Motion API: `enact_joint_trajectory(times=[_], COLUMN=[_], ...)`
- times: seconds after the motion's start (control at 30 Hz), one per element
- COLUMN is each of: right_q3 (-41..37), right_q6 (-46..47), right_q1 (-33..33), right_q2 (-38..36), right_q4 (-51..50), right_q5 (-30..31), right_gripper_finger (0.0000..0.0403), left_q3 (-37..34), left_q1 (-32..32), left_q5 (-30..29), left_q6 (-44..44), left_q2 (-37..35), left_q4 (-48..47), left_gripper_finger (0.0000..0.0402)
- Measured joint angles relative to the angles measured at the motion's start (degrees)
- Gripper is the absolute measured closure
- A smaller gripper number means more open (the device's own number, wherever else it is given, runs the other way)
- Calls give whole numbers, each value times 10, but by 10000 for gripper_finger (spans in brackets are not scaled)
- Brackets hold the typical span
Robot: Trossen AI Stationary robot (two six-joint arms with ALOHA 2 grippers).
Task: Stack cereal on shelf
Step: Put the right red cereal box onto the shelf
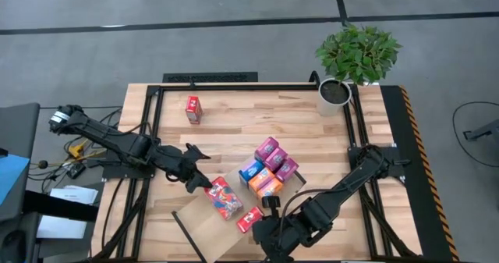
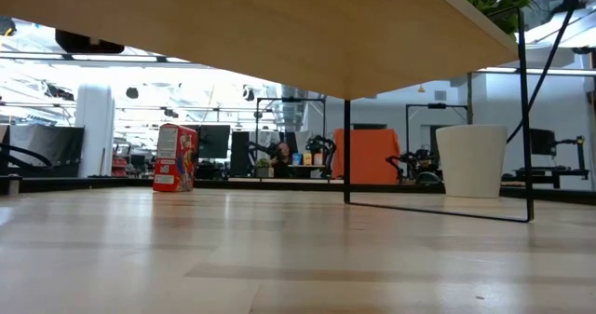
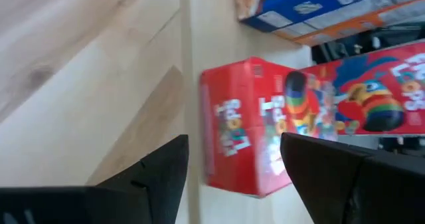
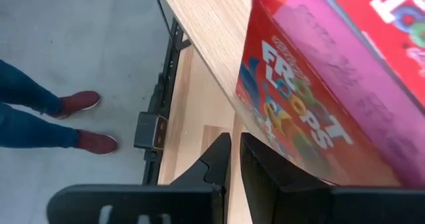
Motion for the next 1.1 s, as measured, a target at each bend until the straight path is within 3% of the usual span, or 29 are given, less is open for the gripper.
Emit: enact_joint_trajectory(times=[0.67, 0.93, 1.1], right_q3=[0, 0, 0], right_q6=[2, 2, 2], right_q1=[-1, -1, 0], right_q2=[0, 0, 0], right_q4=[-1, -1, -3], right_q5=[17, 18, 18], right_gripper_finger=[344, 344, 344], left_q3=[0, 11, 19], left_q1=[0, 2, -3], left_q5=[36, -4, -5], left_q6=[-43, -36, -36], left_q2=[0, -23, -19], left_q4=[102, -18, -26], left_gripper_finger=[174, 202, 224])
